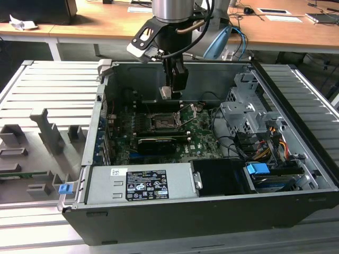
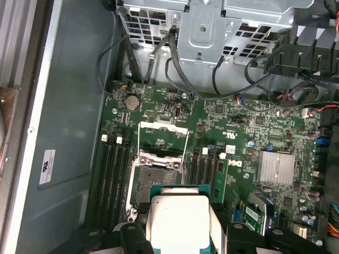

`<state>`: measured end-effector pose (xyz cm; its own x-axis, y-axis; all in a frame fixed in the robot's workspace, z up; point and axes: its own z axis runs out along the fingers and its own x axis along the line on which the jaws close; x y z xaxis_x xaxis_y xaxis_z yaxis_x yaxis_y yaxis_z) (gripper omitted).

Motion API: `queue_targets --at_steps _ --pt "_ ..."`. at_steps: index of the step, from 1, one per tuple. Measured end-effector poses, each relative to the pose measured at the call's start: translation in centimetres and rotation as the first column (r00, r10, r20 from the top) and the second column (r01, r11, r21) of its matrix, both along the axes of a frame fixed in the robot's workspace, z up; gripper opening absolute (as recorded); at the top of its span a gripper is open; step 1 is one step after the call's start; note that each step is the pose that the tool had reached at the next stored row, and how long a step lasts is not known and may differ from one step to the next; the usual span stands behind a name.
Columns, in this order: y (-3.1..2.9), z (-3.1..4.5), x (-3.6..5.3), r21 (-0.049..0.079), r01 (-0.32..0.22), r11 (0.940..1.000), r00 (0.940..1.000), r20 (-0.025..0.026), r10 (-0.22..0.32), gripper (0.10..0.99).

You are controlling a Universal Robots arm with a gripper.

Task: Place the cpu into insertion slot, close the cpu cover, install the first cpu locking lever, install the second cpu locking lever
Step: 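Place the cpu into insertion slot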

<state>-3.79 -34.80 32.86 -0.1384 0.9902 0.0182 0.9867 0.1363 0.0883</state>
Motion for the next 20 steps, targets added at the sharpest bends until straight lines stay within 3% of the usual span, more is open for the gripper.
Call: queue_targets --at_steps 9,20 --pt "0.00 -0.43 0.00 0.000 0.042 0.9991 0.9991 0.0000 -0.042 0.529" --pt "0.00 -1.08 0.00 0.000 0.043 0.9991 0.9991 -0.0001 -0.043 0.529"
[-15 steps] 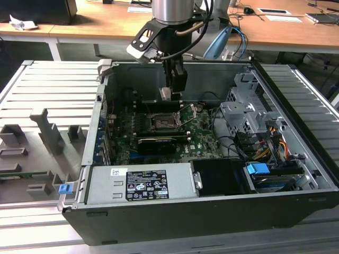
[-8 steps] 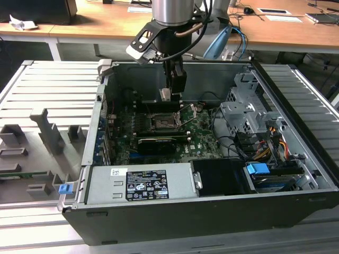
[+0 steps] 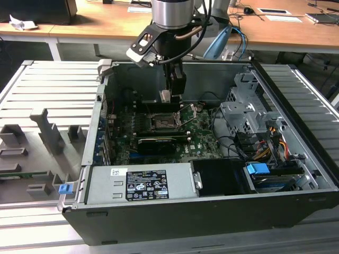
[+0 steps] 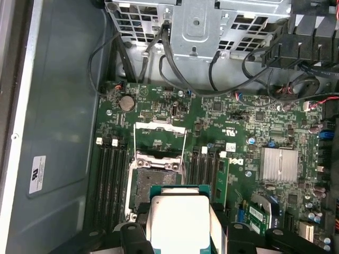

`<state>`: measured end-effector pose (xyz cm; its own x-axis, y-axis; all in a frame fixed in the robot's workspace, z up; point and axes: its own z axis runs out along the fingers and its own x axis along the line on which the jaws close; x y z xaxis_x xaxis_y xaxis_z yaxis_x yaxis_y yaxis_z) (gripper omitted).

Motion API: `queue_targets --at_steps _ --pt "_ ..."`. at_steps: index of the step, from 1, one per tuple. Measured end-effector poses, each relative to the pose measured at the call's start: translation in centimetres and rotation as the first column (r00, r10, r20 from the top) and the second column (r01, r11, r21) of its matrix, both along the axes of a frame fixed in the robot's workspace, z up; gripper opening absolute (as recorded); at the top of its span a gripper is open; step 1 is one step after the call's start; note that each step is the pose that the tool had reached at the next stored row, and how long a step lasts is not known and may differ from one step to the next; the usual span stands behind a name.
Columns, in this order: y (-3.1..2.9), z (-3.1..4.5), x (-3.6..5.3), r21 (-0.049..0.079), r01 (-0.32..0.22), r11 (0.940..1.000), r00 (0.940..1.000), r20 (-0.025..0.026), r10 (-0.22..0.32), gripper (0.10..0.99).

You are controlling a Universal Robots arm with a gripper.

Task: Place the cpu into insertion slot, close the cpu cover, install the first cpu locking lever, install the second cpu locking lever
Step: 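Place the cpu into insertion slot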

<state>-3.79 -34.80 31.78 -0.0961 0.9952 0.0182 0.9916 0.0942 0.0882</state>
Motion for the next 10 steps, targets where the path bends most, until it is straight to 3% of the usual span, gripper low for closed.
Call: queue_targets --at_steps 10 --pt "0.00 -0.59 0.00 0.000 0.000 1.0000 1.0000 0.0001 0.000 0.529"
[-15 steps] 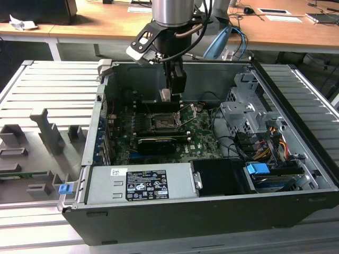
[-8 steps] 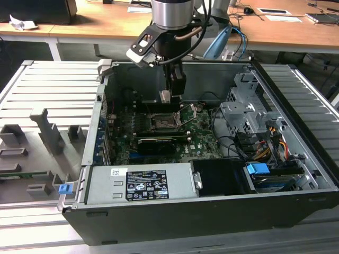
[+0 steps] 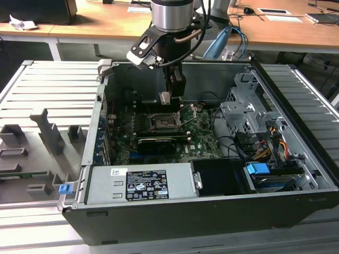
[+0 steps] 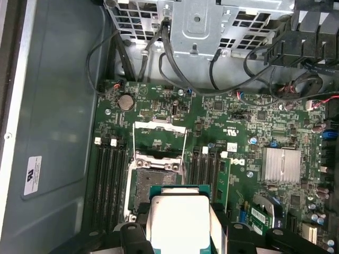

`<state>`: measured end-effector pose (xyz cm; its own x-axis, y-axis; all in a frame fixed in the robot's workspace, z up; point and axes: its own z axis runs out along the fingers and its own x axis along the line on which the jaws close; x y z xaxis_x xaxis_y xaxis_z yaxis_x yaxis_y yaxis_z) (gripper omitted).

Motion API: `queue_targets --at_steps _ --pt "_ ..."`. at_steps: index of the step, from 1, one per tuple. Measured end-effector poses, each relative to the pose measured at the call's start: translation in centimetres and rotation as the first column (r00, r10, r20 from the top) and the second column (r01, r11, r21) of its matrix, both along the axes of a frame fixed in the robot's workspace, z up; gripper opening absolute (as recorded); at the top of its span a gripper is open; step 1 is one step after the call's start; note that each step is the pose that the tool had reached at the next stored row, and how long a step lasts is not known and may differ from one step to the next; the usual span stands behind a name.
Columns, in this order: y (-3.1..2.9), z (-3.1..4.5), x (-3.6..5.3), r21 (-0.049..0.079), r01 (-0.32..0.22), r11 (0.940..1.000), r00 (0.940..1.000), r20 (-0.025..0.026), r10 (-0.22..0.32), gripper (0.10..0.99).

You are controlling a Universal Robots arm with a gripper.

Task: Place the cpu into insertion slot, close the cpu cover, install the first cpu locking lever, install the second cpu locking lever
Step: 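Place the cpu into insertion slot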

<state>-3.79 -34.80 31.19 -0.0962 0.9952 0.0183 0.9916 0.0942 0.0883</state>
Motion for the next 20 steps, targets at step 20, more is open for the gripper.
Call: queue_targets --at_steps 20 --pt "0.00 -1.76 -0.01 0.000 0.002 1.0000 1.0000 0.0000 -0.002 0.529"
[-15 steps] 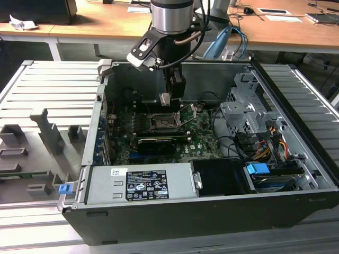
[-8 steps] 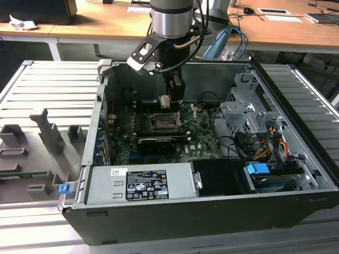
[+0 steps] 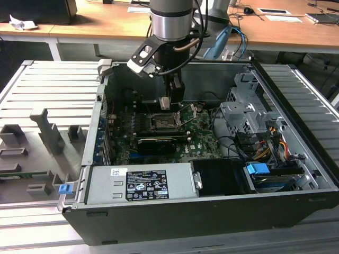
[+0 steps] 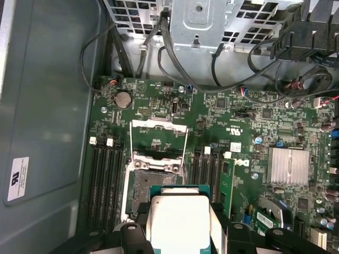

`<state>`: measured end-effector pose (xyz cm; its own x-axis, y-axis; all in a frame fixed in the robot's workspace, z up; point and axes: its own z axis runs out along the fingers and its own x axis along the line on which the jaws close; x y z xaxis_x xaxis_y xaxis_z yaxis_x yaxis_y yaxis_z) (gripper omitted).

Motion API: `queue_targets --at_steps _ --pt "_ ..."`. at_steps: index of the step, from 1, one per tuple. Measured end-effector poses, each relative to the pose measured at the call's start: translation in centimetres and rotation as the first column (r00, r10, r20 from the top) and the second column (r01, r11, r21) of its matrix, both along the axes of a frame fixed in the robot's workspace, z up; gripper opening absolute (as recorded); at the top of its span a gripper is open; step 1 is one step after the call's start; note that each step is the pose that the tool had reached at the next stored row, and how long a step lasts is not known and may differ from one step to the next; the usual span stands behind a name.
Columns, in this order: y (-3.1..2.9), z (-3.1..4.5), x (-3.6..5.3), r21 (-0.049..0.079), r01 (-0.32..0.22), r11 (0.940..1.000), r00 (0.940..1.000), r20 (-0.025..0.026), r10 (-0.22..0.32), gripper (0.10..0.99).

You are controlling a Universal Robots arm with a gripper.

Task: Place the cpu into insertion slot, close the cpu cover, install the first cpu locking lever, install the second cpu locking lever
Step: 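Place the cpu into insertion slot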

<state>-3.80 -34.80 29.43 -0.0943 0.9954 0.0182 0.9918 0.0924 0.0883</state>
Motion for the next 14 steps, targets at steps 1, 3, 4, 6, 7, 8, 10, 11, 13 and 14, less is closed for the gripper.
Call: queue_targets --at_steps 1,3,4,6,7,8,10,11,13,14 --pt "0.00 -0.19 0.00 0.000 0.001 1.0000 1.0000 0.0000 -0.001 0.529" --pt "0.00 -0.44 0.00 0.000 0.001 1.0000 1.0000 -0.0001 -0.001 0.529" --pt "0.00 -0.49 0.00 0.000 0.001 1.0000 1.0000 -0.0001 -0.001 0.529" --pt "0.00 -0.58 0.00 0.000 0.001 1.0000 1.0000 -0.0001 -0.001 0.529" --pt "0.00 -0.61 0.00 0.000 0.001 1.0000 1.0000 -0.0002 -0.001 0.529" --pt "0.00 -0.63 0.00 0.000 0.001 1.0000 1.0000 -0.0002 -0.001 0.529" --pt "0.00 -0.68 0.00 0.000 0.001 1.0000 1.0000 -0.0001 -0.001 0.529" --pt "0.00 -0.72 0.00 0.000 0.001 1.0000 1.0000 -0.0001 -0.001 0.529" --pt "0.00 -0.78 0.00 0.000 0.001 1.0000 1.0000 -0.0001 -0.001 0.529" --pt "0.00 -0.80 0.00 0.000 0.001 1.0000 1.0000 -0.0001 -0.001 0.529"
